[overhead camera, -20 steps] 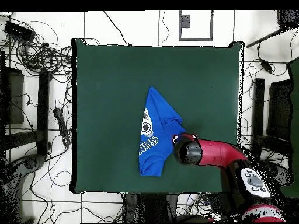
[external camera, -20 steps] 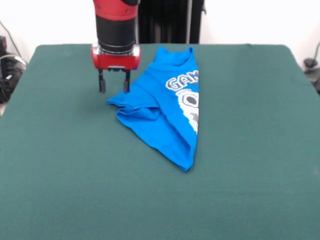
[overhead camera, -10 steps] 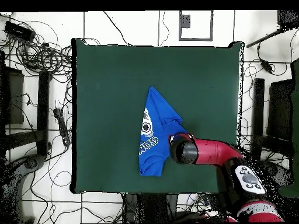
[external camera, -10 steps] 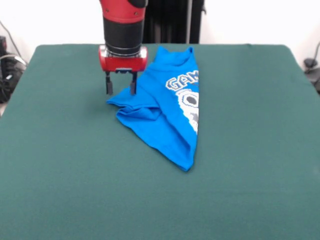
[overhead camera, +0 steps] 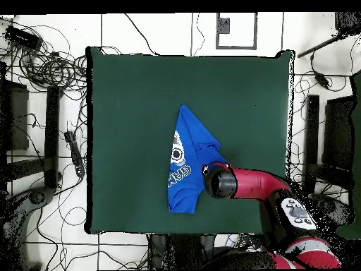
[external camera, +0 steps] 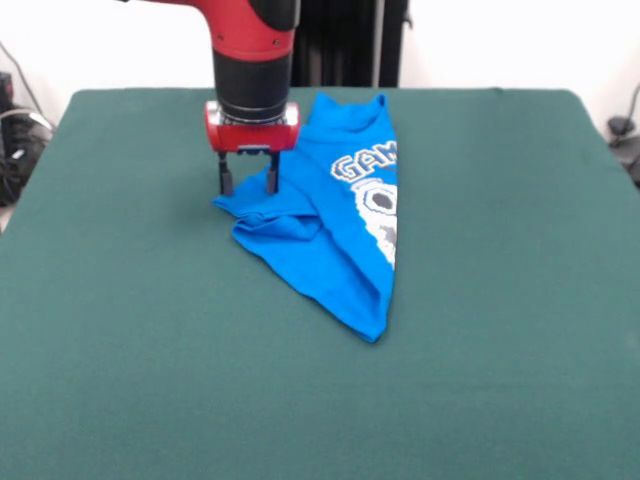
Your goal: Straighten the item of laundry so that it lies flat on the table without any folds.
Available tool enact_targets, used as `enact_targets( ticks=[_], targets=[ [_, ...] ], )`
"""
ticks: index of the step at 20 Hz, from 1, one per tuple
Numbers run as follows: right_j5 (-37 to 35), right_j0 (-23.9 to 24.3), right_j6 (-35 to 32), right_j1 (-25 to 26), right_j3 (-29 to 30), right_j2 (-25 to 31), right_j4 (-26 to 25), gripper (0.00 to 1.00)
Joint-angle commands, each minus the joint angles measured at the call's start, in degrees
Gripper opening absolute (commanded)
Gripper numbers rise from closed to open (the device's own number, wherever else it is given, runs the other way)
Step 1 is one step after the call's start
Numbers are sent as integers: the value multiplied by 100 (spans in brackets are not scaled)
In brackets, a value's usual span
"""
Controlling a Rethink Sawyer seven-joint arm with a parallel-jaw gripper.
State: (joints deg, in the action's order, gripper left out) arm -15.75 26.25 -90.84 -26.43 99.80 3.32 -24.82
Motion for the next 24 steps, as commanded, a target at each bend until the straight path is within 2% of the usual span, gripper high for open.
enact_targets(
  ticks=[1,8,9,14,24],
  targets=[
    [412,17,-188,835,-526,609,-299,100],
    [346,101,-118,799,-516,679,-299,100],
    [362,130,-159,794,-488,687,-266,0],
    [216,-63,-187,665,-489,522,-307,0],
    [183,-123,-355,420,-228,473,-204,0]
  ],
)
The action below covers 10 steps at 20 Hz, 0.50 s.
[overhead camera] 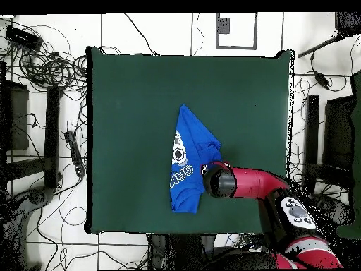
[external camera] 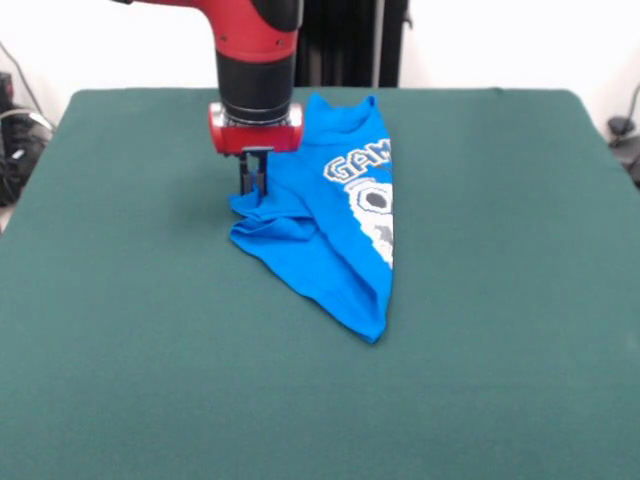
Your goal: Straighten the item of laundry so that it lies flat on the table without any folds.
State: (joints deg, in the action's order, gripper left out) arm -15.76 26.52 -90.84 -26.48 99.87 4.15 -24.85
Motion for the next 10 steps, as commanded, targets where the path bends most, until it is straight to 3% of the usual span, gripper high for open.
enact_targets(
  ticks=[1,10],
  targets=[
    [132,-136,-348,315,-164,418,-176,0],
    [-421,-317,-487,-1035,732,375,106,0]
  ],
)
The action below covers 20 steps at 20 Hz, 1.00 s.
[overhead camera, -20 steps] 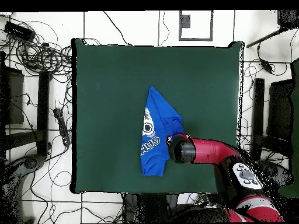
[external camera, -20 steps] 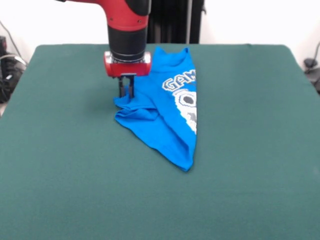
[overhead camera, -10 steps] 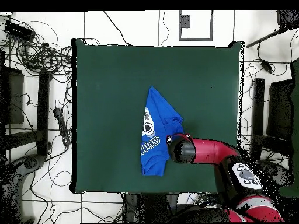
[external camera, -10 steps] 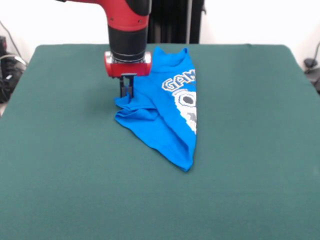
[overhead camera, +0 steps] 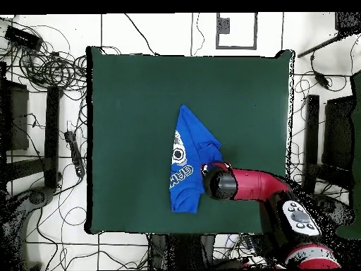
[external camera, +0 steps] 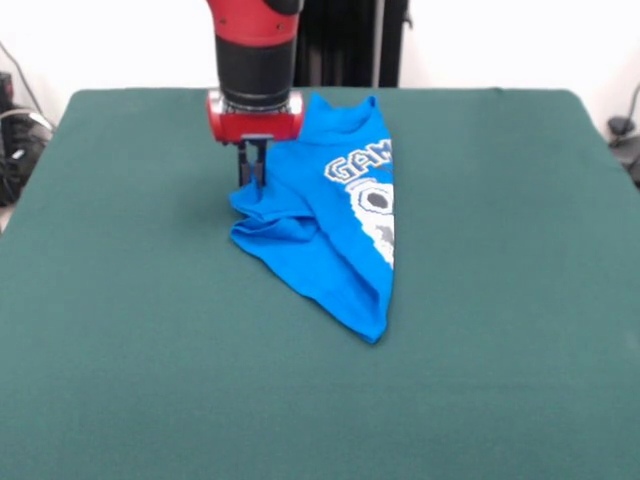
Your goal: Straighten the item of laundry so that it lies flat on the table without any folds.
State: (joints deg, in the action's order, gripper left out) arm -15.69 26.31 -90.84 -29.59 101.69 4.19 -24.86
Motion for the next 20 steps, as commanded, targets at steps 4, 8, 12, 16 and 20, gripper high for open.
enact_targets(
  ticks=[4,8,12,16,20],
  targets=[
    [-496,-426,-631,-1027,802,316,207,0],
    [-539,-626,-834,-1220,972,193,307,0],
    [-417,-867,-1072,-1284,1132,51,408,0],
    [-215,-1229,-1441,-1359,1375,-186,574,0],
    [88,-1685,-1868,-1401,1680,-494,818,0]
  ],
)
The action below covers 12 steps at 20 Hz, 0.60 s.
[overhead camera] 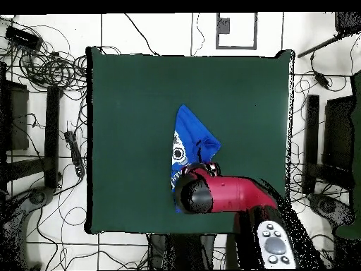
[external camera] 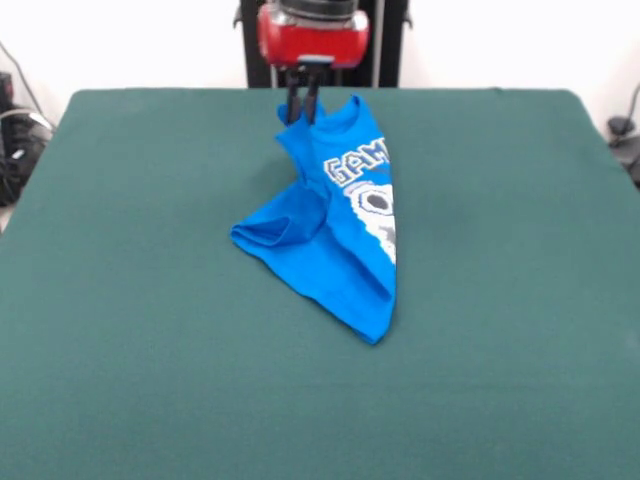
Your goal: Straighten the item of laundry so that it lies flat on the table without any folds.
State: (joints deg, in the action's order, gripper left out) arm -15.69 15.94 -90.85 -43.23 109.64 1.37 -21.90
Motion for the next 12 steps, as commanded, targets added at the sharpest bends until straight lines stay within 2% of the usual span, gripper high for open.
enact_targets(
  ticks=[1,6,12],
  targets=[
    [164,-773,-1962,-44,960,-296,599,0],
    [464,-1391,-2351,-57,1341,-657,1082,0],
    [699,-1919,-2648,-52,1644,-854,1588,0]
  ],
)
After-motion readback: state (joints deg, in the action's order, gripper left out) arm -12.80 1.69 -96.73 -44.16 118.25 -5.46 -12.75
